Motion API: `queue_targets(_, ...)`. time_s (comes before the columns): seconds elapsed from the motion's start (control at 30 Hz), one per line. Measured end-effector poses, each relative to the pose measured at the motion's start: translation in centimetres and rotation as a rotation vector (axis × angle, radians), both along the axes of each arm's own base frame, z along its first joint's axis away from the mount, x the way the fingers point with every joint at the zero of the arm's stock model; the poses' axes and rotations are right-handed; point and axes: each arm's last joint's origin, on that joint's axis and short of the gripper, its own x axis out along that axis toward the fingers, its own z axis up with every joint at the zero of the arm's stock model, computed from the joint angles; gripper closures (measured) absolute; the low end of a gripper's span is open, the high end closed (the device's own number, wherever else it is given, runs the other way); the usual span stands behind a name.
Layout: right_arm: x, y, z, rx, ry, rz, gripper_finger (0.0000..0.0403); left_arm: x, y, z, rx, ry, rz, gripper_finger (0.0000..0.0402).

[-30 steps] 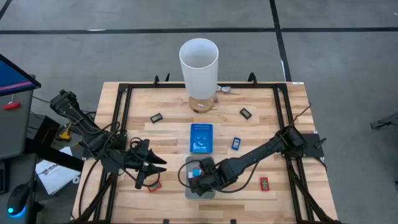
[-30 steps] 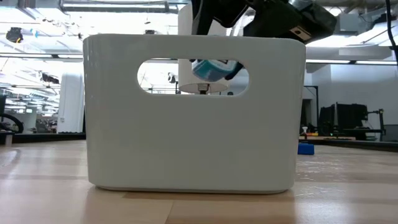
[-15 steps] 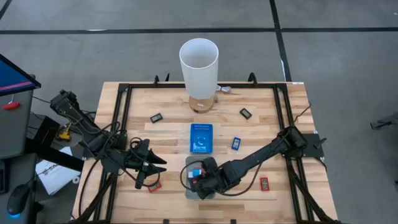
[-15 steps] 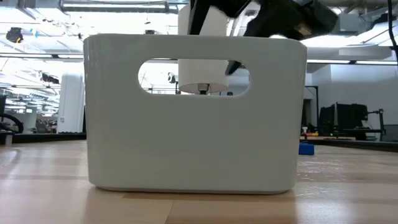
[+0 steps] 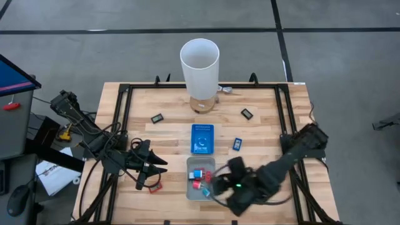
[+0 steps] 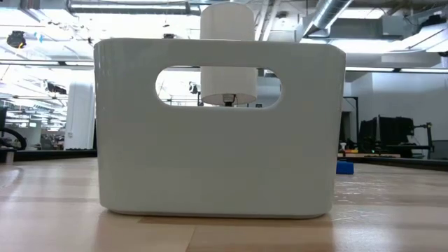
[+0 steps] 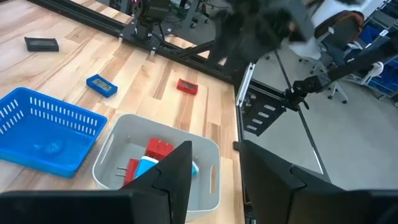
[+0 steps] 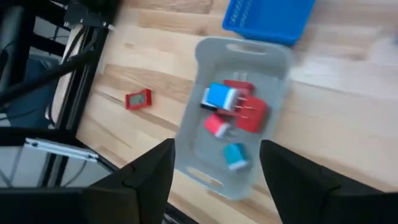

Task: Pick & Place Office items
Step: Put the right red digital clock into the blue bin

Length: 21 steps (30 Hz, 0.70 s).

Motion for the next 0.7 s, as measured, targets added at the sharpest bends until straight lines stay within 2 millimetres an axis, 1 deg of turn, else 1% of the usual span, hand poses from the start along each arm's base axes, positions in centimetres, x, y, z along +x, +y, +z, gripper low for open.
queue_targets(0.1,-2.9,0.4,1.5,-0.029,0.027,0.045,0.0171,0.0,0.0,0.0,0.0,0.0,0.0,0.027)
queue_targets(0.17,-4.9,0.6,2.1,-0.039,0.067,0.056,0.017,0.0,0.0,0.0,0.0,0.0,0.0,0.027)
queue_targets(0.3,-8.4,1.3,2.2,-0.005,0.213,0.029,0.0169,-0.1,0.0,-0.1,0.009,0.01,-0.004,0.027)
queue_targets(0.37,-9.3,2.0,1.6,0.042,0.251,0.043,0.0169,-0.2,-0.1,-0.2,0.013,0.015,-0.009,0.027)
queue_targets(0.43,-10.2,2.6,1.0,0.064,0.3,0.021,0.0169,-0.2,-0.1,-0.2,0.013,0.015,-0.011,0.027)
queue_targets(0.53,-10.7,3.5,-0.5,0.095,0.37,-0.006,0.0169,-0.3,-0.1,-0.4,0.018,0.032,-0.008,0.027)
queue_targets(0.57,-10.8,3.9,-1.1,0.1,0.397,-0.004,0.0169,-0.3,0.0,-0.5,0.019,0.042,-0.006,0.027)
queue_targets(0.7,-10.5,5.0,-2.6,0.127,0.465,-0.01,0.0169,-1.0,-0.2,-1.2,0.025,0.114,-0.016,0.027)
